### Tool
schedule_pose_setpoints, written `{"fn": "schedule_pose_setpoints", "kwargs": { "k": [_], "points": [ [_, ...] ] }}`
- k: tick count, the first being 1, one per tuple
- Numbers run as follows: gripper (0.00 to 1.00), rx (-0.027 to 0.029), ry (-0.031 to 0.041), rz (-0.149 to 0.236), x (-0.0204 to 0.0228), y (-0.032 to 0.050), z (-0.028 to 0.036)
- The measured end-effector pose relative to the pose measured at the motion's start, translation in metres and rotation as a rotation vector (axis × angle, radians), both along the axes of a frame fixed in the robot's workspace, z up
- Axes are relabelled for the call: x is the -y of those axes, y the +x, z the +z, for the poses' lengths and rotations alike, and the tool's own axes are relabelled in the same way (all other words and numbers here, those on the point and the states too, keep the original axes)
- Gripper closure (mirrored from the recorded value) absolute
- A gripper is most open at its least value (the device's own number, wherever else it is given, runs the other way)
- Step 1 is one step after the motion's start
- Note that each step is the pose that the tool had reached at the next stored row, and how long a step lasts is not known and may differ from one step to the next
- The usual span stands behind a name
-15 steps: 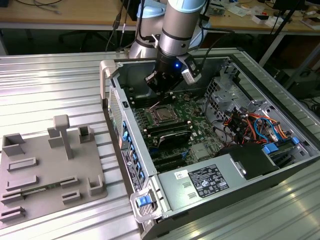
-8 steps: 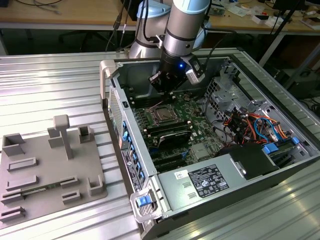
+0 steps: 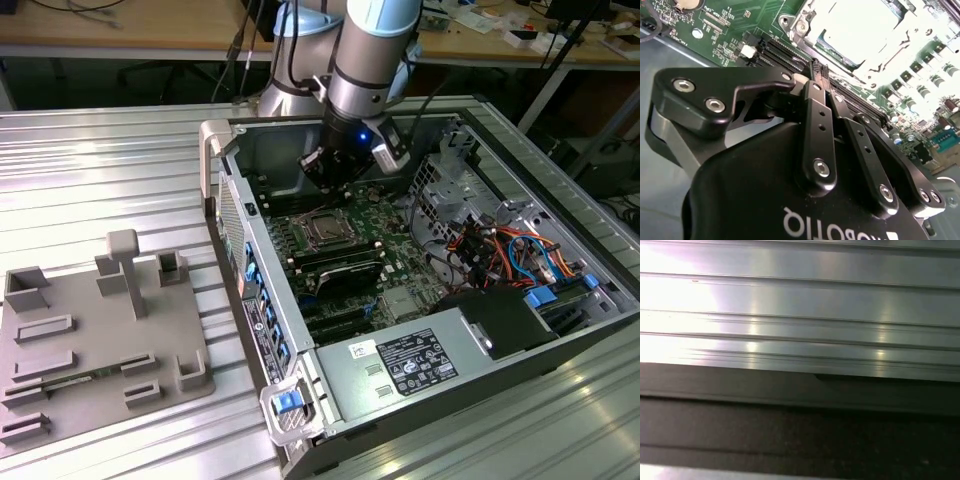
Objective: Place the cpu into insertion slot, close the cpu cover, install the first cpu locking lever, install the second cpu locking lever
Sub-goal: 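Install the first cpu locking lever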
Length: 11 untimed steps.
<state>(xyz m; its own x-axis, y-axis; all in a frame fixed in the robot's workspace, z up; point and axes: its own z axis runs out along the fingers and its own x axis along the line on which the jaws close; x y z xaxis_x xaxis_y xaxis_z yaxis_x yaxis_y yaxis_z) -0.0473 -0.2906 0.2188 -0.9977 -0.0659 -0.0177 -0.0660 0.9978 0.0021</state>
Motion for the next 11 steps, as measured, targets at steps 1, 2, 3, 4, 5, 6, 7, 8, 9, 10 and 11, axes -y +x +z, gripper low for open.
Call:
{"fn": "schedule_pose_setpoints", "kwargs": {
  "k": [1,2,3,4,5,6,7,8,9,10,11],
  "points": [
    [0.89,0.0001,0.0,0.0,0.0,0.0005,-0.0009],
    [0.89,0.0001,0.0001,0.0,0.0,0.001,-0.0018],
    [0.89,0.0001,0.0001,0.0,0.0,0.0016,-0.0031],
    [0.89,0.0,0.0,0.0,0.0,0.002,-0.004],
    [0.89,0.0001,0.0,0.0,0.0,0.0026,-0.005],
    [0.89,0.0001,0.0,0.0,0.0,0.0028,-0.0058],
    [0.89,0.0001,0.0001,0.0,0.0,0.0029,-0.0067],
    [0.89,0.0001,0.0,0.0,0.0,0.0032,-0.0077],
    [0.89,0.0001,0.0001,0.0,0.0,0.0033,-0.0084],
    [0.89,0.0001,0.0,0.0,0.0,0.0034,-0.0092],
    [0.89,0.0,-0.0001,0.0,0.0,0.0035,-0.0098]
  ]
}}
